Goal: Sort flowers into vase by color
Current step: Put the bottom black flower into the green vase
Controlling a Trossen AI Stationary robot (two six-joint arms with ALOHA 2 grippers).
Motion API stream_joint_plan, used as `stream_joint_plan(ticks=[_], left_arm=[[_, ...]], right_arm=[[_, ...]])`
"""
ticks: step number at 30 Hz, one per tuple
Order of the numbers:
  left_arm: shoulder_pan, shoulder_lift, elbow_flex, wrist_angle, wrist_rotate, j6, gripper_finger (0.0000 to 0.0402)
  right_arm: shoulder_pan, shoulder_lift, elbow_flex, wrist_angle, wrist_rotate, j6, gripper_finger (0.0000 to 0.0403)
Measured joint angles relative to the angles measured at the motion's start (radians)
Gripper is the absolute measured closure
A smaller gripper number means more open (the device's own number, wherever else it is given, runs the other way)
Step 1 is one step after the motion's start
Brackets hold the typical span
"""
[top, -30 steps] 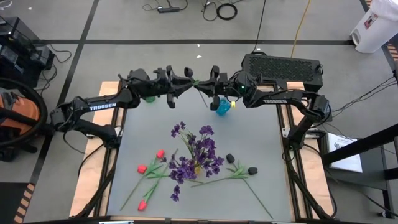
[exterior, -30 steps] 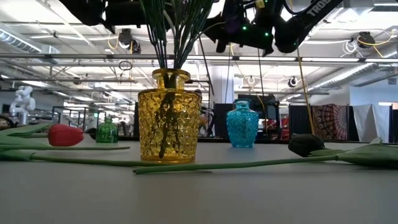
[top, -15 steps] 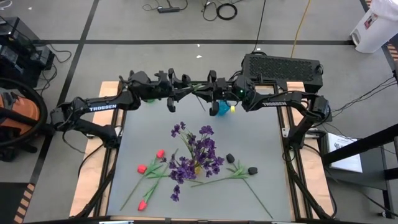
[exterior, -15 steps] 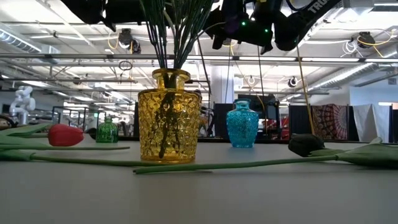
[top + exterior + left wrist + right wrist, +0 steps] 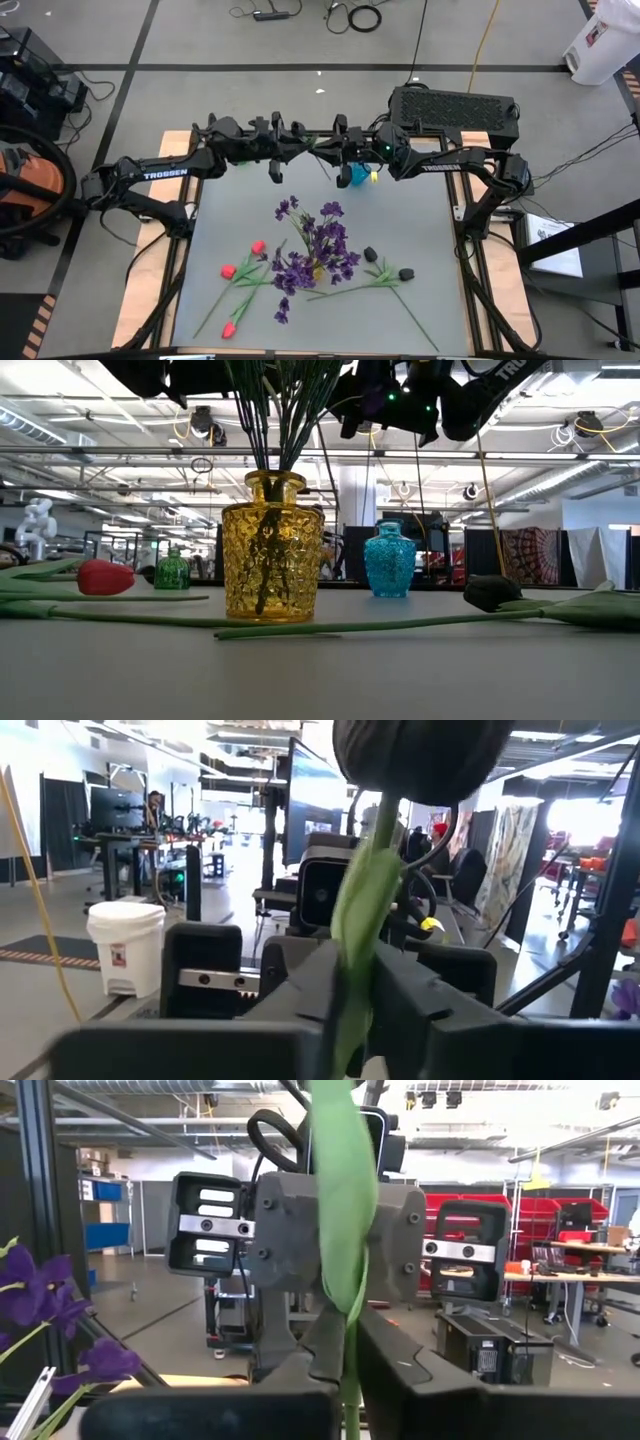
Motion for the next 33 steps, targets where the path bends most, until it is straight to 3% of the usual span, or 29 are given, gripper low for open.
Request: stream_joint_plan(ticks=[3,14,19,23,33], left_arm=[[0.000,0.000,0.000,-0.001,-0.001,0.003,0.0389],[0.001,0.000,0.000,-0.037,-0.004,0.072,0.0395],[0.013,-0.020,0.000,-0.109,-0.008,0.118,0.0396],[0.041,-0.061,-0.001,-0.203,-0.067,0.155,0.0396],[0.185,-0.243,-0.001,-0.447,-0.088,0.161,0.0396]], right_arm=[[0.000,0.000,0.000,0.000,-0.001,0.000,0.0371],[0.000,-0.003,0.000,-0.023,-0.002,-0.009,0.0301],[-0.011,-0.056,0.000,-0.195,-0.002,-0.087,0.0268],[-0.023,-0.134,0.000,-0.373,-0.002,-0.127,0.0249],[-0.021,-0.302,0.000,-0.758,-0.003,-0.219,0.0241]])
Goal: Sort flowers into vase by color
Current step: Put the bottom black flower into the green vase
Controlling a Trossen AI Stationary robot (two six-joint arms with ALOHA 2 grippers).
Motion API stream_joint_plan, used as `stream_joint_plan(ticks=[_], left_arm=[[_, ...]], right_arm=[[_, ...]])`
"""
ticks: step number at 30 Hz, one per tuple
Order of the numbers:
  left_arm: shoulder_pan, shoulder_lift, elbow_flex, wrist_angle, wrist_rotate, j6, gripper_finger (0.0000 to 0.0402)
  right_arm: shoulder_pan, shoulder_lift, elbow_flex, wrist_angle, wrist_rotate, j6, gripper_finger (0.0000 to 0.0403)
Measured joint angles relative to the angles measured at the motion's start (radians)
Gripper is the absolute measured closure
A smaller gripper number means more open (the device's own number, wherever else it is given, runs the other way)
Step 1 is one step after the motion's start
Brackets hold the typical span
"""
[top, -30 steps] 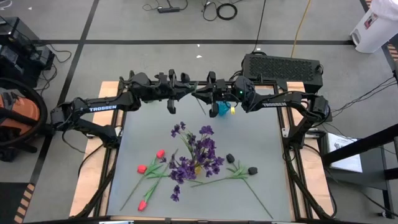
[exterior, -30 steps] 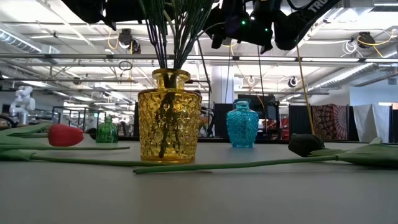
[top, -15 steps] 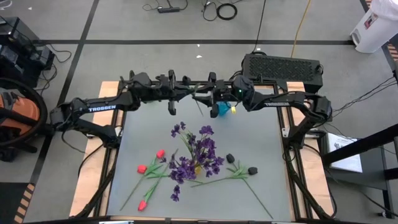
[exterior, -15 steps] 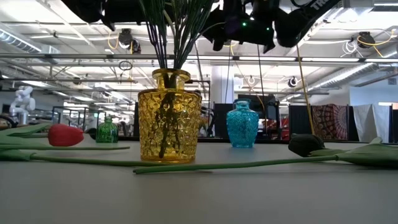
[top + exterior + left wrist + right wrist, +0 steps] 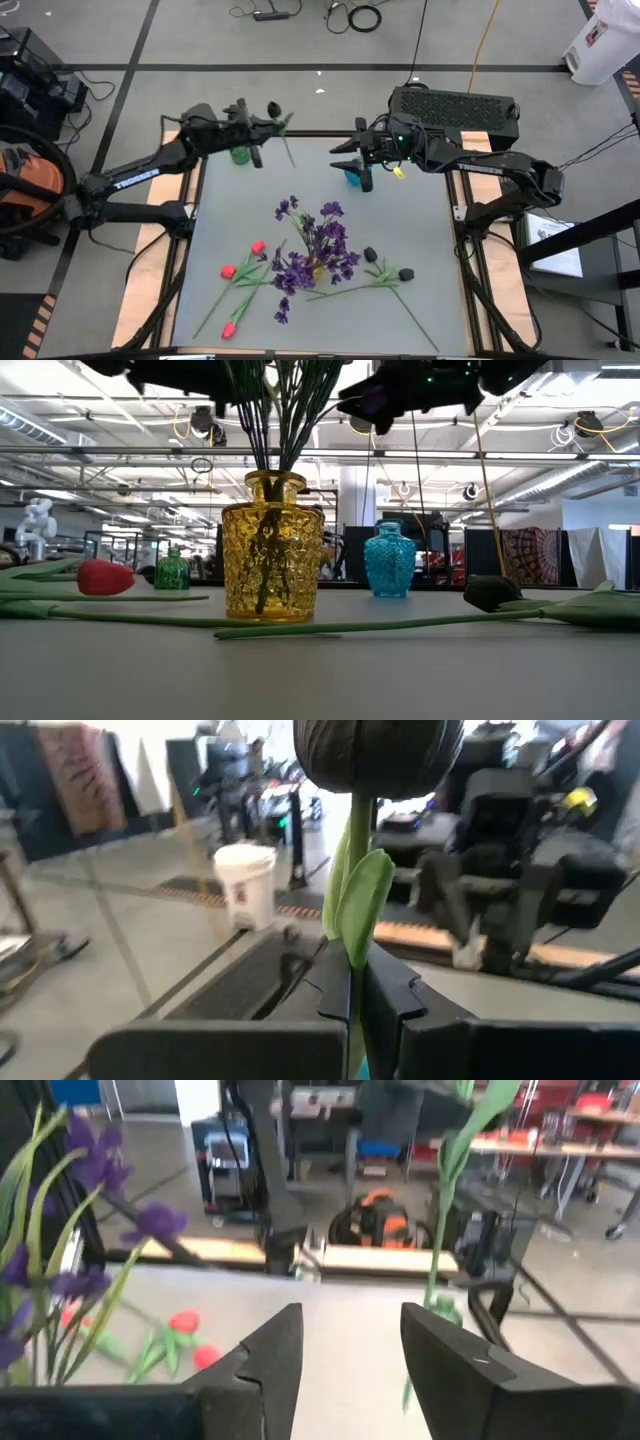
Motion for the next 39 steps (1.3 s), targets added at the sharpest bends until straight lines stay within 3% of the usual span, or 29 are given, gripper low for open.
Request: stream_joint_plan(ticks=[11,24,32,39], left_arm=[[0.155,-0.187,-0.015,-0.261,-0.130,0.050,0.0396],[0.300,-0.384,-0.227,-0.218,-0.227,0.043,0.0396],[0.360,-0.388,-0.234,-0.140,-0.231,0.051,0.0396],[0.418,-0.387,-0.234,-0.155,-0.252,0.051,0.0396]], right_arm=[[0.001,-0.037,-0.001,-0.181,-0.001,-0.043,0.0241],[0.014,-0.003,-0.001,-0.079,0.005,-0.046,0.0241],[0.017,0.051,-0.001,-0.048,0.124,-0.058,0.0241],[0.016,0.114,-0.001,-0.048,0.135,-0.056,0.0241]])
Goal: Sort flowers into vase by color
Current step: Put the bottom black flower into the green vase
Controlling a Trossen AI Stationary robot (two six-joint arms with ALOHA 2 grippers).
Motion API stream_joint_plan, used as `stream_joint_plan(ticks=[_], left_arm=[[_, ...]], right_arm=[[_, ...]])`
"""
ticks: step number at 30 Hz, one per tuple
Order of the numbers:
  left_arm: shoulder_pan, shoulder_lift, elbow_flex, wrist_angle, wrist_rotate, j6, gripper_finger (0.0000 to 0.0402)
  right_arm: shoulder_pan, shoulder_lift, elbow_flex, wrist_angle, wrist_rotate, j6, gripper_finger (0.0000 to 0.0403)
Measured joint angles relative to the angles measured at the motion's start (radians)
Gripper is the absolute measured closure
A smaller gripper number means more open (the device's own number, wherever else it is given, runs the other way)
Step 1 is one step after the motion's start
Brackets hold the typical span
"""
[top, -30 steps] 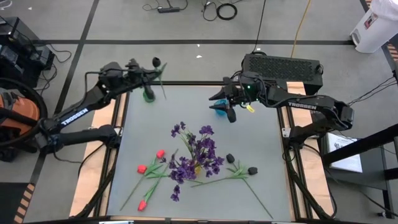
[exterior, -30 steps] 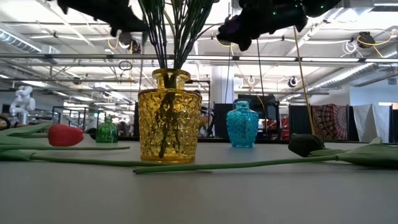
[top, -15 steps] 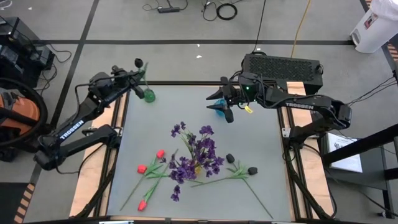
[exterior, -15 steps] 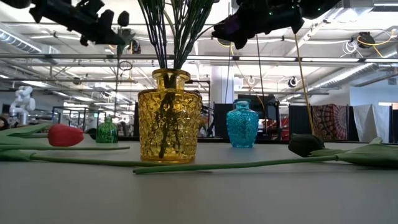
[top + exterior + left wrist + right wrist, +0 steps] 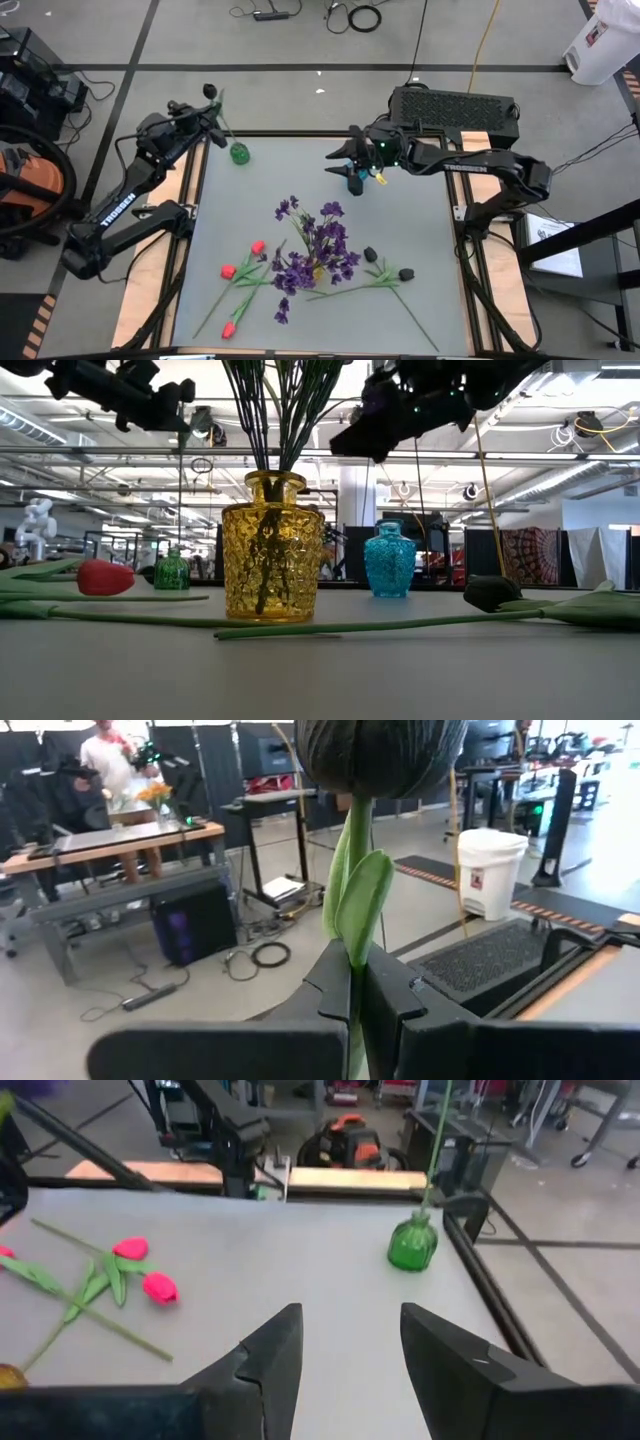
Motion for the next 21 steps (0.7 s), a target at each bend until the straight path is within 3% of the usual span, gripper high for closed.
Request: stream_joint_plan(ticks=[21], left_arm=[[0.036,-0.001,0.002,-0.059,-0.001,-0.006,0.0394]], right_arm=[[0.004,0.006,0.000,0.003,-0.001,0.017,0.0241]])
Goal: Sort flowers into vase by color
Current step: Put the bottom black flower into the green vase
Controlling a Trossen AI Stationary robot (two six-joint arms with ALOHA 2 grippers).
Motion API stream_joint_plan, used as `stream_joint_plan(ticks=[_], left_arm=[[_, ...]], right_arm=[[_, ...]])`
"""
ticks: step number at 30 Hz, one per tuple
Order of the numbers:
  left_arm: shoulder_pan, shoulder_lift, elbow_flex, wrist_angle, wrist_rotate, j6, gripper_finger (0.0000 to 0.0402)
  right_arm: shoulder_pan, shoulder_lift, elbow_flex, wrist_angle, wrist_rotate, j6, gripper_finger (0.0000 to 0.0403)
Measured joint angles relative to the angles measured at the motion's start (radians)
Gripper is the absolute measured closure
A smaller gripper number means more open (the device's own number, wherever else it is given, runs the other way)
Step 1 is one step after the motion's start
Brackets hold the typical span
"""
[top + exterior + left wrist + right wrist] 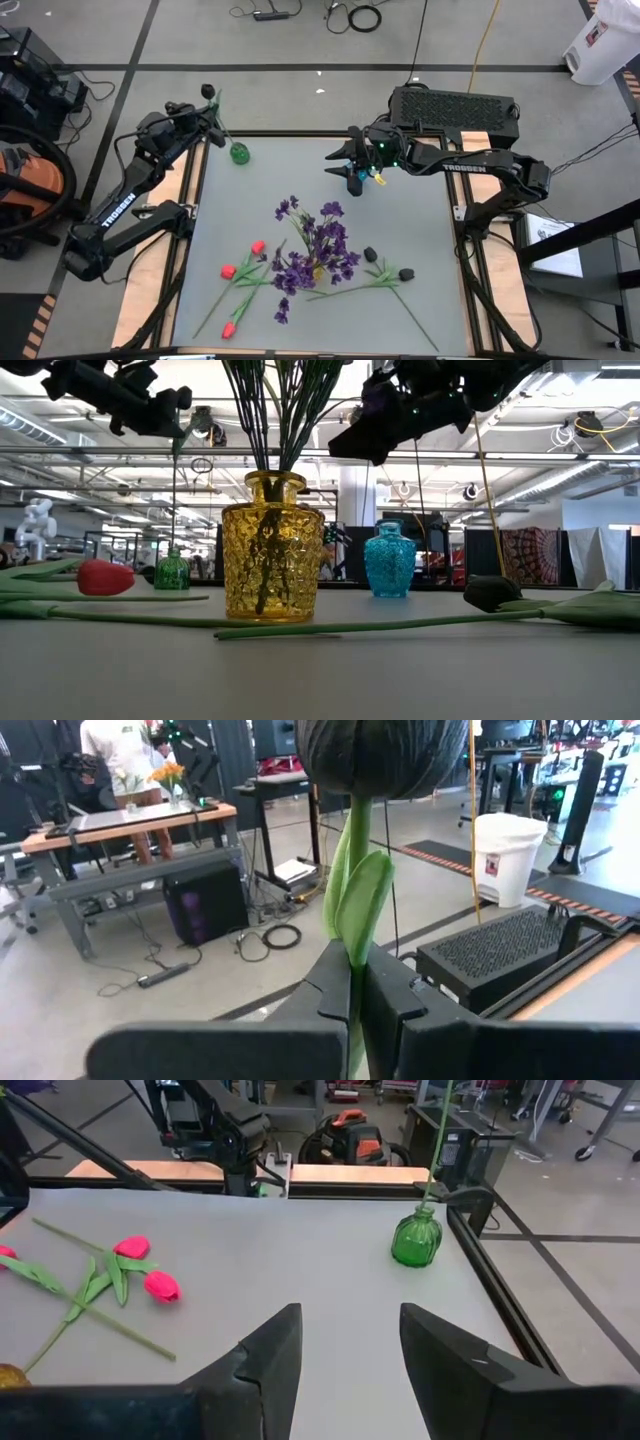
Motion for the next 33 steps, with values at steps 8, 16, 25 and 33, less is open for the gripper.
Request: stream_joint_plan(ticks=[8,16,25,33], left_arm=[[0.000,0.020,0.000,-0.059,0.000,-0.004,0.0336],[0.000,0.066,-0.001,-0.133,-0.034,0.000,0.0282],[-0.001,0.042,-0.001,-0.176,-0.027,-0.002,0.0252],[-0.001,-0.043,0.009,-0.269,0.003,-0.001,0.0251]], right_arm=[[0.000,0.000,0.000,0.000,-0.003,0.000,0.0241],[0.000,0.000,0.000,0.002,-0.004,-0.004,0.0241],[0.000,-0.004,0.000,-0.006,-0.004,-0.008,0.0241],[0.000,-0.041,0.002,-0.052,-0.003,-0.008,0.0241]])
